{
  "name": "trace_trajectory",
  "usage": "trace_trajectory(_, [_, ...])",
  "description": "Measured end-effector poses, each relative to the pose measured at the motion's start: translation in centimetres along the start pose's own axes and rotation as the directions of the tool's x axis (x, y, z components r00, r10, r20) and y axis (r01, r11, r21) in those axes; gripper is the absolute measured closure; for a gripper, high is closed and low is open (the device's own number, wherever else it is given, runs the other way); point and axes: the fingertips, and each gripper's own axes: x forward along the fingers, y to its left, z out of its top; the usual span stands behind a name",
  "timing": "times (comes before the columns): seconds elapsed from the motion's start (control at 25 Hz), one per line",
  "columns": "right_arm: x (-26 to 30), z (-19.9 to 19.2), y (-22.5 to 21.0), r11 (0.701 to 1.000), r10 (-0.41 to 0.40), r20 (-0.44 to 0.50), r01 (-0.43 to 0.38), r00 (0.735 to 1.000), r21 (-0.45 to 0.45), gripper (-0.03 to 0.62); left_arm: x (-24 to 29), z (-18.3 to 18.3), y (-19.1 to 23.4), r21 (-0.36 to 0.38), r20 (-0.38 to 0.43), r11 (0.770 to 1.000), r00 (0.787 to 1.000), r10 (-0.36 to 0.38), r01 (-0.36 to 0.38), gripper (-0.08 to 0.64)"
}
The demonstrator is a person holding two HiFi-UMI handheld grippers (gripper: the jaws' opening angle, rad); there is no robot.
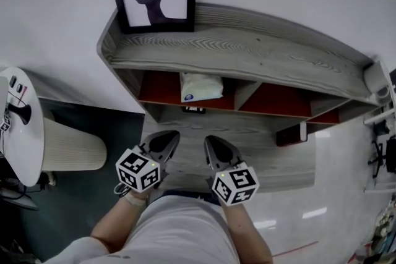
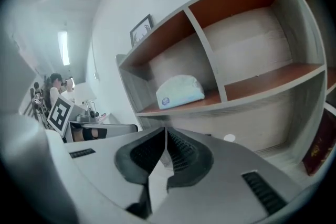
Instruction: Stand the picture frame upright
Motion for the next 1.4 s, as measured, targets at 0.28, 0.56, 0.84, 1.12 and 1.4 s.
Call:
trace_trajectory(0.28, [-2.5,3.6,0.9,0.996,0.081,0.036,-0.080,0.996,-0.046,0.565,-1.4,3.3,-2.6,0.015,0.057,1.000,0.998,0.006,-0.007,0.545])
trace_trajectory(0.56, [-4.3,5.1,1.2,0.991,0.115,0.065,-0.110,0.991,-0.078,0.565,-2.0,5.4,-4.7,0.028,0.113,0.999,0.994,0.014,-0.018,0.545])
trace_trajectory(0.84, [-5.2,6.6,1.2,0.986,0.135,0.095,-0.124,0.986,-0.113,0.565,-2.3,5.5,-5.7,0.029,0.128,0.999,0.992,0.014,-0.018,0.545])
trace_trajectory(1.12, [-5.4,6.5,1.4,0.985,0.142,0.098,-0.131,0.985,-0.111,0.564,-2.4,5.6,-5.6,0.033,0.135,0.999,0.991,0.024,-0.029,0.545])
trace_trajectory(1.4, [-5.6,5.8,1.1,0.986,0.128,0.092,-0.117,0.988,-0.116,0.563,-2.5,5.4,-5.0,0.031,0.143,0.998,0.989,0.043,-0.048,0.545])
